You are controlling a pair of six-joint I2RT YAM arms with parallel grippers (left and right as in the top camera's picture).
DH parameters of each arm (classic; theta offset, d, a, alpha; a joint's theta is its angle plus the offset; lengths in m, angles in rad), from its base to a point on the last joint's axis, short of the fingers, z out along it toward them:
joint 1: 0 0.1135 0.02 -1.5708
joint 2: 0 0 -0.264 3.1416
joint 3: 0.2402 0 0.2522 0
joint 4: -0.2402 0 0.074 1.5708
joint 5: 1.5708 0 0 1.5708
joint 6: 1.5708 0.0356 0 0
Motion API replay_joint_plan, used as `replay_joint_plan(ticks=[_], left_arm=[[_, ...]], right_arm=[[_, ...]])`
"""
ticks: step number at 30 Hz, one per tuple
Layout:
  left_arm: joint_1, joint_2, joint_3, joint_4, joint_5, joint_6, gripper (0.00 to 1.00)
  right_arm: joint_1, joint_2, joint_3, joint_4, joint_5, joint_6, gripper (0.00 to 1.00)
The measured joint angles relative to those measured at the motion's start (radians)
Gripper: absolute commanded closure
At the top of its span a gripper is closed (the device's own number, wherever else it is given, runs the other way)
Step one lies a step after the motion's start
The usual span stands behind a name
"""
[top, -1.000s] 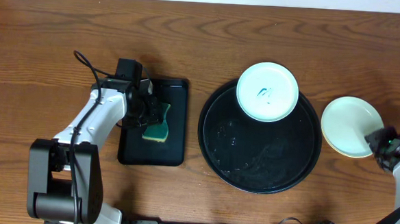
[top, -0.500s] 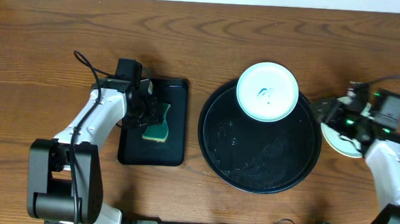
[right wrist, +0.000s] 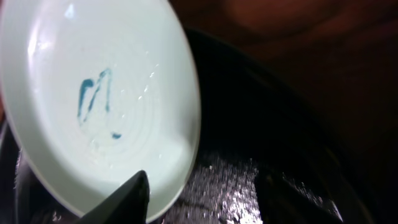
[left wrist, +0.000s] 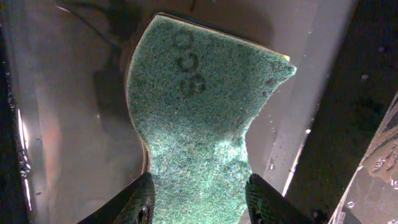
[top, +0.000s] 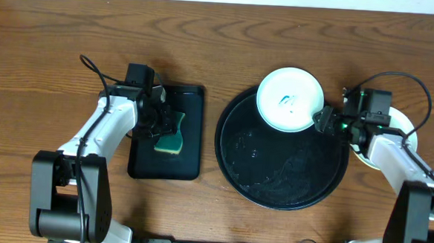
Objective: Clean dirty plates on tray and stack at the side
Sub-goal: 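Move the right gripper back and grip the second white plate rim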
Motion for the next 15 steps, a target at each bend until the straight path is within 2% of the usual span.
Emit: replay_joint_plan(ticks=[3, 7, 11, 15], left_arm=[[0.0, 0.0, 0.0, 0.0, 0.0, 0.0, 0.51], [0.0, 0.0, 0.0, 0.0, 0.0, 0.0, 0.51], [0.0, 0.0, 0.0, 0.0, 0.0, 0.0, 0.51], [0.0, 0.0, 0.0, 0.0, 0.0, 0.0, 0.51]], right_arm=[[0.02, 0.035, 0.0, 0.034, 0.009, 0.031, 0.62], [0.04, 0.078, 0.0, 0.062, 0.016, 0.065, 0.83], [0.044, 0.084, 0.0, 0.069, 0.016, 0.086, 0.98], [0.044, 0.078, 0.0, 0.062, 0.002, 0.092, 0.99]])
